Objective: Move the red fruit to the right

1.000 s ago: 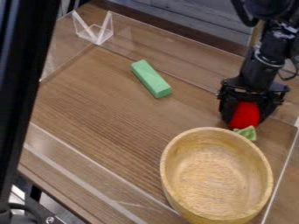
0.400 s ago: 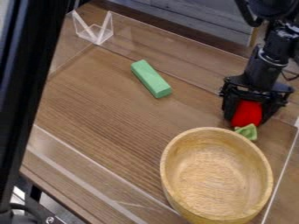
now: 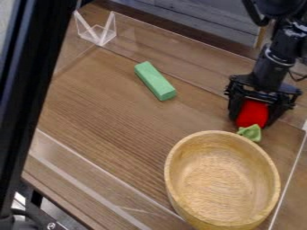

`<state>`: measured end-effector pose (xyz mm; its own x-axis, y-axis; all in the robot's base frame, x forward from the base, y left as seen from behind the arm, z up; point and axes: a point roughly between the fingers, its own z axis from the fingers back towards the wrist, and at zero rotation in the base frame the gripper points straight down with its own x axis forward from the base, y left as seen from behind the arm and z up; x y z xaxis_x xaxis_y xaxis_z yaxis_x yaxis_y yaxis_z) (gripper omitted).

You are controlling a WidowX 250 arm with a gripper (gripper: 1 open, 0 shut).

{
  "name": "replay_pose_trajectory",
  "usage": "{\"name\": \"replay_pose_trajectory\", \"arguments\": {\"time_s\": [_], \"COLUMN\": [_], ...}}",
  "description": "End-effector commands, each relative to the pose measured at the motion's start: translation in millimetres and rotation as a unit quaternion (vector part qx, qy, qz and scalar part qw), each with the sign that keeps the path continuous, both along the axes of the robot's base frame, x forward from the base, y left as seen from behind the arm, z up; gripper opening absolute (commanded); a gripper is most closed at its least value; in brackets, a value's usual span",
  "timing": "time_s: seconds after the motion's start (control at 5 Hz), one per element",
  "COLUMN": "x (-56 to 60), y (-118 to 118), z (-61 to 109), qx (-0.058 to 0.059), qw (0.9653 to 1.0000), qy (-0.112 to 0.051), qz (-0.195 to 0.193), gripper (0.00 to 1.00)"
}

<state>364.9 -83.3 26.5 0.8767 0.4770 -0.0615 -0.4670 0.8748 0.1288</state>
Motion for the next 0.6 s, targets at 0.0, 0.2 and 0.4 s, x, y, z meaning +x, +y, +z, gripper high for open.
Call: {"name": "replay_pose_trajectory", "arguments": {"time_s": [0.0, 0.2, 0.4], "x": [6.3, 9.5, 12.6], "y": [13.0, 4.3, -5.8], "z": [29.4, 39.8, 50.5], "qx": [-0.013, -0.016, -0.018], "qw": [0.9992, 0.9984, 0.9965], "qy": [-0.037, -0.038, -0.039], "qz": [0.001, 0.039, 0.072], "gripper": [1.0, 1.0, 1.0]}}
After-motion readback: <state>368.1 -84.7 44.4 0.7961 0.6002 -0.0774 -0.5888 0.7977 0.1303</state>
